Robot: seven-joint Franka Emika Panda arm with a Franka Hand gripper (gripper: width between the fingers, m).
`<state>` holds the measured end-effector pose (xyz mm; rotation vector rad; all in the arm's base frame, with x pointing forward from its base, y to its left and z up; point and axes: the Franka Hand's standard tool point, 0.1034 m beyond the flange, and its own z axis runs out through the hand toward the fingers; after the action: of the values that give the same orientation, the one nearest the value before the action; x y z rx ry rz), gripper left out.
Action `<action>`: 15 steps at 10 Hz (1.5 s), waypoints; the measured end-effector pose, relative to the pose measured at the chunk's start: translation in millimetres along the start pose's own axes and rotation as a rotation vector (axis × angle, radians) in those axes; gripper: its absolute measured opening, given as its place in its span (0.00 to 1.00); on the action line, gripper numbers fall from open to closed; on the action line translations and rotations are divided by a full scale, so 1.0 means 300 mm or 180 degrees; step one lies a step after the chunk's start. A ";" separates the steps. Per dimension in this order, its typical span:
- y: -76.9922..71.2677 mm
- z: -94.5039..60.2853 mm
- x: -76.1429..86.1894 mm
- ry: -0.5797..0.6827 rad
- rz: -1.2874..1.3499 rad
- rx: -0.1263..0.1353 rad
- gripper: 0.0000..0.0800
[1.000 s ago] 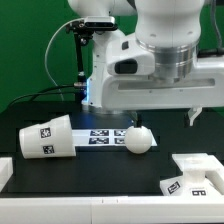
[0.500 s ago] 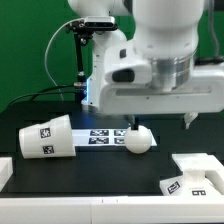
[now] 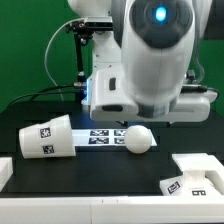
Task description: Assemble lamp
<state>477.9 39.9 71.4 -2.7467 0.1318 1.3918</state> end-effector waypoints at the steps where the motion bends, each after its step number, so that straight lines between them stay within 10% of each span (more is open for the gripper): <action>1: 0.003 -0.002 0.031 -0.0003 0.0006 -0.0008 0.87; 15: 0.040 0.164 0.030 -0.0150 0.0121 -0.0008 0.87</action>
Offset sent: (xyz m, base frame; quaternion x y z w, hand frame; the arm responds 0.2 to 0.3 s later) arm 0.0000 0.0000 0.0000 0.0000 0.0000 0.0000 1.0000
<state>442.4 31.9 34.8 -2.7250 0.1809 1.4655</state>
